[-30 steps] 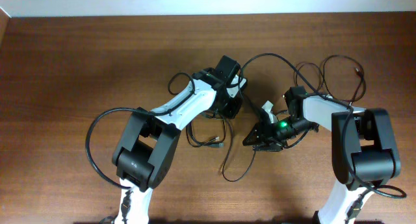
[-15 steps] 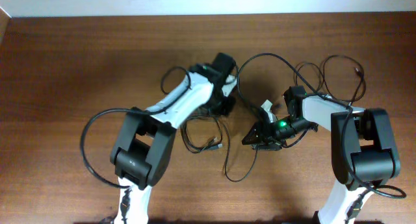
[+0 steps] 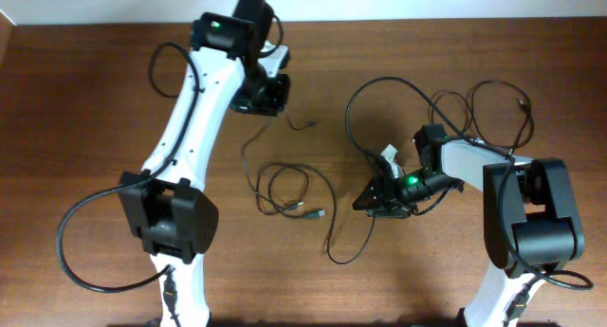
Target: Untangle cables
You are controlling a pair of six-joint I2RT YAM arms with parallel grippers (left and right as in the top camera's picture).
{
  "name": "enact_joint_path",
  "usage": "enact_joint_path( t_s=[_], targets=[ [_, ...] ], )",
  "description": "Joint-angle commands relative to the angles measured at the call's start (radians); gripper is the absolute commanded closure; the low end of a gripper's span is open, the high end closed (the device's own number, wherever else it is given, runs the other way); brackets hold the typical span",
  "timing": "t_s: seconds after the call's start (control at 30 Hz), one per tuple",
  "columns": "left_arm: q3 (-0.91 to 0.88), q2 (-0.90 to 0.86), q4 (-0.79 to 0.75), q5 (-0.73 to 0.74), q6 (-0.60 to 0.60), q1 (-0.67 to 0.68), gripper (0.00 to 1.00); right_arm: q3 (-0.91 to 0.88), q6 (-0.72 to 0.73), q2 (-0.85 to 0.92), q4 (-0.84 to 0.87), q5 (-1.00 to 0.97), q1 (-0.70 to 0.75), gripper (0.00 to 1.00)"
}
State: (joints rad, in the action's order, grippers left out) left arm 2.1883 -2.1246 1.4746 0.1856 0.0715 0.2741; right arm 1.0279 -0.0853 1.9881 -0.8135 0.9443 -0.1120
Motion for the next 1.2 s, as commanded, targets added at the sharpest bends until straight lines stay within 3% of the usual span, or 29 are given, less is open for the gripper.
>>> enact_joint_path(
  t_s=[0.0,0.13,0.33,0.43,0.47,0.53,0.63,0.67,0.8,0.93,1.03,1.17],
  targets=[
    [-0.016,-0.004,0.003,-0.111,0.001,-0.026,1.00,-0.011,-0.013,0.012,0.007,-0.014,0.000,0.38],
    [-0.125,-0.004,-0.016,-0.220,0.095,-0.026,0.95,-0.011,-0.012,0.012,0.008,-0.029,0.000,0.38],
    [-0.348,-0.004,-0.134,-0.227,0.097,-0.026,0.89,-0.020,-0.012,0.012,0.031,-0.043,0.000,0.38],
    [-0.435,-0.004,-0.184,-0.227,0.097,-0.026,0.75,-0.039,-0.012,0.012,0.059,-0.043,0.000,0.38],
    [-0.461,-0.004,-0.199,-0.227,0.097,-0.026,0.59,-0.044,-0.012,0.012,0.069,-0.042,0.000,0.38],
    [-0.486,-0.004,-0.212,-0.227,0.097,-0.026,0.39,-0.046,-0.012,0.012,0.071,-0.039,0.000,0.37],
    [-0.473,-0.001,-0.203,-0.227,0.096,-0.029,0.27,-0.046,-0.012,0.012,0.071,-0.039,-0.001,0.39],
    [-0.461,-0.001,-0.198,-0.227,0.096,-0.031,0.23,-0.046,-0.011,0.012,0.071,-0.039,-0.003,0.46],
    [-0.376,-0.001,-0.146,-0.223,0.101,-0.064,0.23,-0.046,0.012,0.012,0.106,-0.040,-0.052,0.58],
    [-0.372,-0.002,-0.161,-0.270,0.240,-0.131,0.27,-0.046,0.149,0.012,0.165,-0.131,-0.107,0.58],
    [-0.374,-0.002,-0.177,-0.296,0.334,-0.185,0.26,-0.046,0.173,0.012,0.177,-0.165,-0.138,0.57],
    [-0.432,-0.002,-0.242,-0.296,0.336,-0.220,0.24,-0.046,0.201,0.011,0.201,-0.189,-0.162,0.57]
  ],
)
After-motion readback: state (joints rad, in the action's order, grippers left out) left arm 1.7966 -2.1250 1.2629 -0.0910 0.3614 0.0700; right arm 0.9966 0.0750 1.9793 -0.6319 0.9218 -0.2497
